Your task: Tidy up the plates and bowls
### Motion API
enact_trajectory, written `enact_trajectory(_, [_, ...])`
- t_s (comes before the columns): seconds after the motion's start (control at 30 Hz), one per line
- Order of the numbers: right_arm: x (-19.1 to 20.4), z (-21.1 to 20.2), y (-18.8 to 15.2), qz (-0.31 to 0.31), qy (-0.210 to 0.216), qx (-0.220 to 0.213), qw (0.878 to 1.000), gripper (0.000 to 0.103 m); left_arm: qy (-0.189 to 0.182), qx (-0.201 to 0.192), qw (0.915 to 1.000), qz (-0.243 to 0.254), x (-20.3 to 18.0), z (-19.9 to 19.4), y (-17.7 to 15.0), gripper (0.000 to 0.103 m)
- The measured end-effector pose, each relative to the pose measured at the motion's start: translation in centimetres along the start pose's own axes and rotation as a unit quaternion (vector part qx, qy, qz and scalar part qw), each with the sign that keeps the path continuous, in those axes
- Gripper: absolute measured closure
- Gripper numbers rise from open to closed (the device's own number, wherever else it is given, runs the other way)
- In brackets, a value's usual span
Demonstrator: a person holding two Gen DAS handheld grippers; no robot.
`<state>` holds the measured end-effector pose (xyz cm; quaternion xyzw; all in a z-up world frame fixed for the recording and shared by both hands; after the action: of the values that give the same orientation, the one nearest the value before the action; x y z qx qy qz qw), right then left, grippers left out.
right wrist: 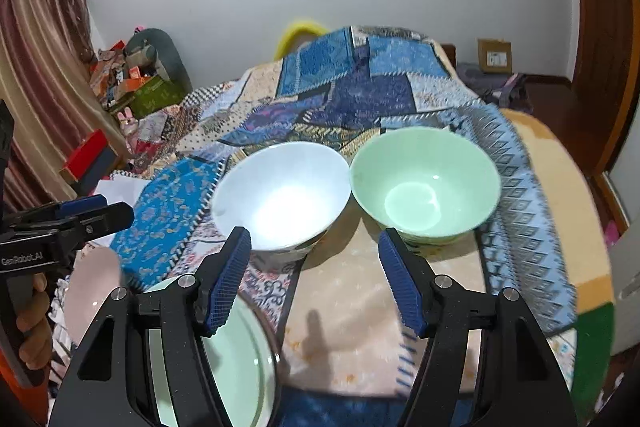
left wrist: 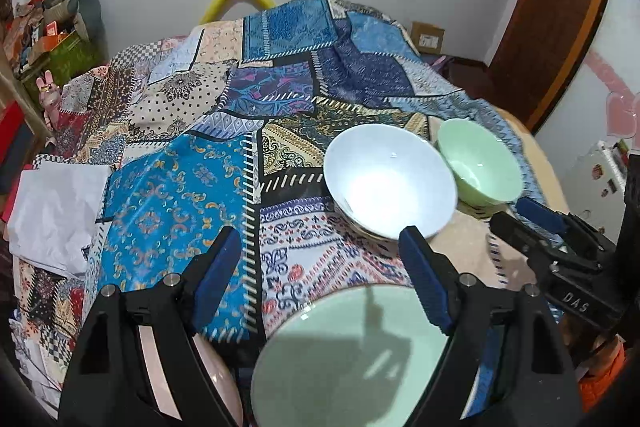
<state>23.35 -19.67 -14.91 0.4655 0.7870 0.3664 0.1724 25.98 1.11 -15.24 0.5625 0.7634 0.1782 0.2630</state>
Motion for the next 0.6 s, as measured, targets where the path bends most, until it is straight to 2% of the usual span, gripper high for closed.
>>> enact_trajectory(0.1, [0.0, 2.3, 0.0, -0.002, 0.004, 0.016, 1.0, 0.042, 0.009, 0.008, 0.9999, 0.005, -0.1, 1.9, 0.5, 0.022])
enact_trajectory(0.27, [-0.2, 5.0, -0.1, -0.002, 0.014, 0.038, 0.999, 0.056, 0.012, 0.022, 0.9997, 0.006, 0.0, 4.5, 1.1, 0.022])
enact_trajectory(0.6, [0.0, 7.5, -0.2, 0.013, 0.035, 0.056, 0.998, 0.062, 0.013, 0.035, 0.9993, 0.008, 0.1, 7.5, 1.5, 0.022])
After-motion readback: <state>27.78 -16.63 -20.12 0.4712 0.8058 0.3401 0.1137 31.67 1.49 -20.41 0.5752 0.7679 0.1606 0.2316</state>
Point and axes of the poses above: each gripper's, at about its wrist camera, not at the fingertips, and z roughly the way its jaws point, x to its left, y to its top, the point moved 2 cm from there along z, roughly the way its jaws point, and after that the axes turned 13 degrees about -z, right-handed, at the moved point
